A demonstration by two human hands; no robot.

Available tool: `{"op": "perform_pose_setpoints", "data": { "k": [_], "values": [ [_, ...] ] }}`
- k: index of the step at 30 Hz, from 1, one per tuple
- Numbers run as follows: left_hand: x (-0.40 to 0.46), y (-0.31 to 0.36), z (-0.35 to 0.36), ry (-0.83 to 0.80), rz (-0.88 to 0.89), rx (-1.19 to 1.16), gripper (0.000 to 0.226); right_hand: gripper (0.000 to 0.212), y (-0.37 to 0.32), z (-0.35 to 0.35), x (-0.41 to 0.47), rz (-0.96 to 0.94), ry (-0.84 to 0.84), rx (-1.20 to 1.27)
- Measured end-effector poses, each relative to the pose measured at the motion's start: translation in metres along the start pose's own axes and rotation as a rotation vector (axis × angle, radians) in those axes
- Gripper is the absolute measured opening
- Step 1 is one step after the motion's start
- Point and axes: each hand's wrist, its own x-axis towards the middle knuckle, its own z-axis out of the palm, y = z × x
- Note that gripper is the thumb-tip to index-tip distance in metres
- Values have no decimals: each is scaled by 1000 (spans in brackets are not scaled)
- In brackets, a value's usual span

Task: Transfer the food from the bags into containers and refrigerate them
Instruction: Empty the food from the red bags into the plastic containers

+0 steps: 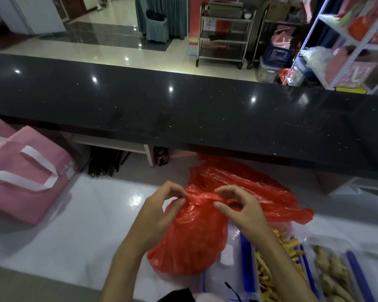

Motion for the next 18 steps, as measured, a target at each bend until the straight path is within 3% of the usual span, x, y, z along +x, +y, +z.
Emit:
{"op": "perform_pose_setpoints", "data": {
  "k": [4, 9, 13, 18],
  "values": [
    [2, 12, 10, -76, -26, -59, 22, 11, -8, 7, 3, -40, -47, -43],
    [3, 1, 4, -88, 55, -24, 11, 4, 1, 5, 3, 42, 156, 57],
    [0, -4, -7, 59, -12, -119, 17, 13, 6, 3, 5, 181, 310, 211],
    [5, -12, -1, 342, -180, -24, 10, 10, 8, 0, 5, 277, 365, 333]
  ]
}}
